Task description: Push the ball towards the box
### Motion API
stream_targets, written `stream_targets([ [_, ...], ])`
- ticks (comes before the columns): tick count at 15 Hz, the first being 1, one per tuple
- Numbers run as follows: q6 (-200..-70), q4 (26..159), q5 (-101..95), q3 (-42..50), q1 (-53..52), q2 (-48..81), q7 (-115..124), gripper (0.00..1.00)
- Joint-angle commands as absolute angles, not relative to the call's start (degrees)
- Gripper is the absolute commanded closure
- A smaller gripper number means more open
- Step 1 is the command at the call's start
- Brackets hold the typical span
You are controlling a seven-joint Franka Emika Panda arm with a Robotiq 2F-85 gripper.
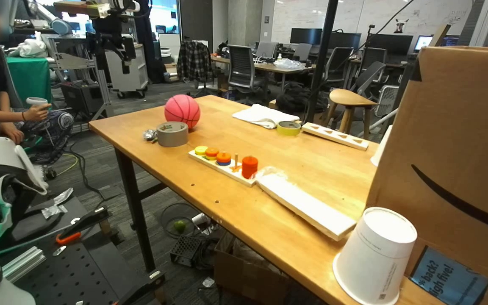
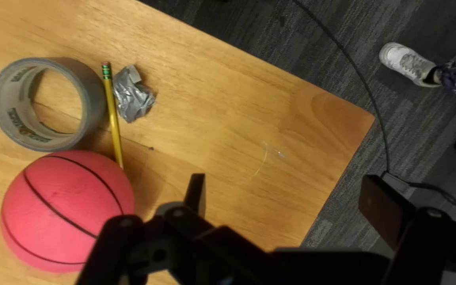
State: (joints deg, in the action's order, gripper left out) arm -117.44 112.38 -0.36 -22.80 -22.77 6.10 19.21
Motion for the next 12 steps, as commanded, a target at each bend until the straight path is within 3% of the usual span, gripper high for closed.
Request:
stream_targets([
  [1,-116.64,104.90,-2.69,-22.33,-24.95,13.69,21.03,0.00],
  [12,-110.55,84.35,-1.38,-18.72,-29.29,31.22,18.92,0.00],
])
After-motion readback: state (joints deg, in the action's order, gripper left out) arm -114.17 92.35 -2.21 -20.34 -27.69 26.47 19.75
